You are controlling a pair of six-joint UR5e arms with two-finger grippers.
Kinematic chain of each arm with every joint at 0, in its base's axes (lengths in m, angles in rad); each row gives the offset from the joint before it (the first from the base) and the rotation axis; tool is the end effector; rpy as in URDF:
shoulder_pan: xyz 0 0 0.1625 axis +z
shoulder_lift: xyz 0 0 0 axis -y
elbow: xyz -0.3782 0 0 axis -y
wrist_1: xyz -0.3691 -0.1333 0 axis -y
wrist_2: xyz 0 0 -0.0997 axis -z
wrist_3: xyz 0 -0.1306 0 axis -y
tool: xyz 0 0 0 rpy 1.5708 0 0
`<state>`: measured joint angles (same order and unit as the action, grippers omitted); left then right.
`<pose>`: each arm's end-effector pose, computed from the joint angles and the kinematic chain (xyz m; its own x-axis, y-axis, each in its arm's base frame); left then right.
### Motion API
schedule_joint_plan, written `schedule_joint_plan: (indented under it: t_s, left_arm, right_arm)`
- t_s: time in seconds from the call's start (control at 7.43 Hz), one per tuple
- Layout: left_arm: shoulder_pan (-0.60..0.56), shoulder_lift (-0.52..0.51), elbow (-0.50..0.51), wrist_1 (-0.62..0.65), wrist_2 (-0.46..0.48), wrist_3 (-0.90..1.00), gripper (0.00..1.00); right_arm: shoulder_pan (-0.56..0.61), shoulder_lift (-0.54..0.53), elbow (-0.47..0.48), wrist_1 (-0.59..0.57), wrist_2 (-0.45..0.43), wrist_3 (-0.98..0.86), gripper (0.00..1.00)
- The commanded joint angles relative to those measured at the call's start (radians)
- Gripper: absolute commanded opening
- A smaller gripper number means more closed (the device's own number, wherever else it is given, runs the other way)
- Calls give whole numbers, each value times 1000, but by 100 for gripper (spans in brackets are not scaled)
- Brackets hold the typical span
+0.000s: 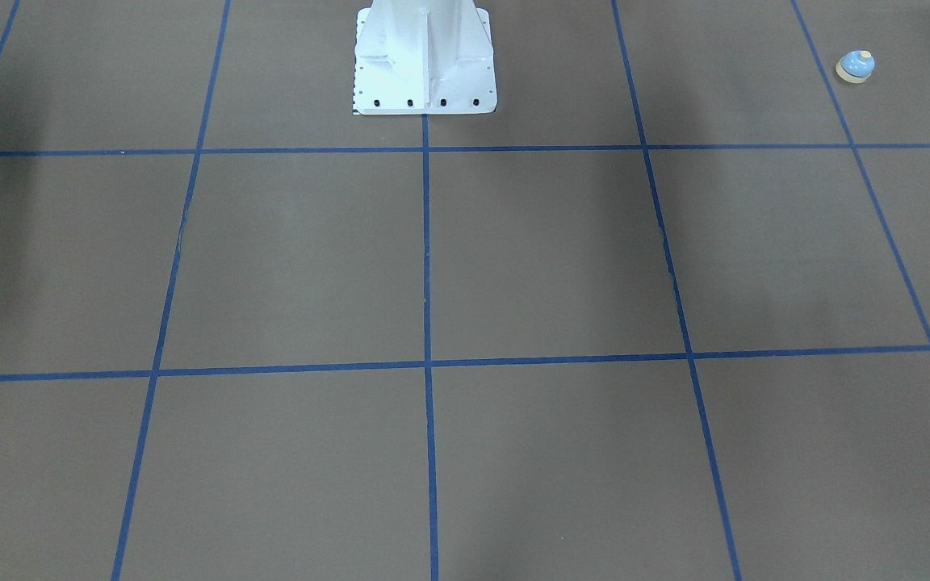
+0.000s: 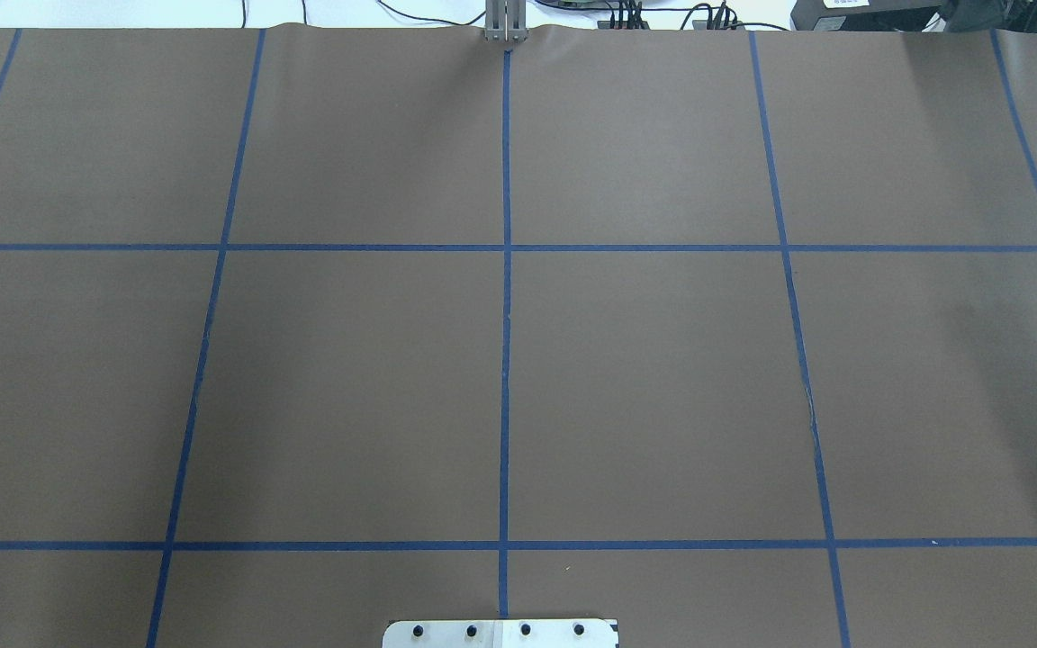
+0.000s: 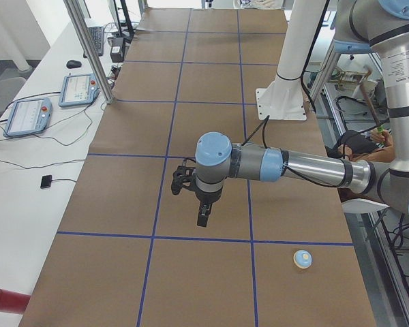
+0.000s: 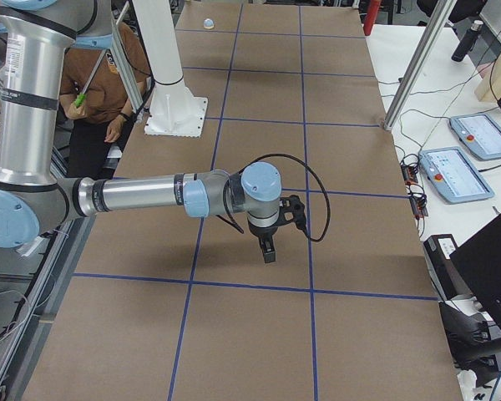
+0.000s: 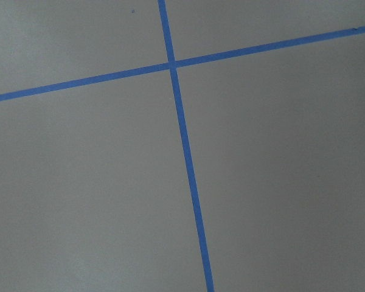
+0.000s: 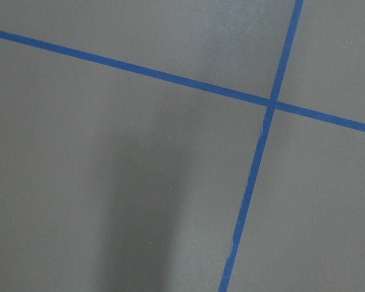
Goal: Place and press bell with both arms
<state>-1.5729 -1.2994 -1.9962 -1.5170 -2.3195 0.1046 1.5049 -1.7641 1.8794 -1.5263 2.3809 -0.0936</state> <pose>-0.0452 -0.3720 0.5555 0.7289 0.1701 -0.6631 -0.0744 0.9826 0.1702 0.0118 -0.4084 0.5642 0.6713 -0.2518 0.6971 0.1283 0.9658 0.2253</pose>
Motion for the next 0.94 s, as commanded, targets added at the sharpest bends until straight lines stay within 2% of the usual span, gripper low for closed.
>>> schedule_joint_plan:
  t_s: [0.0,0.4,0.81]
  left_arm:
    - [2,29,-9,-30,-4,15,100]
    - [1,54,-13,-44,-9,17,100]
    - [4,97,-21,-115,-11,-34,99]
  right_arm:
    - [0,0,0,0,0,-2,100]
    - [0,0,-2,0,-6,-3,100]
    - [0,-1,-2,-2,-8,0,100]
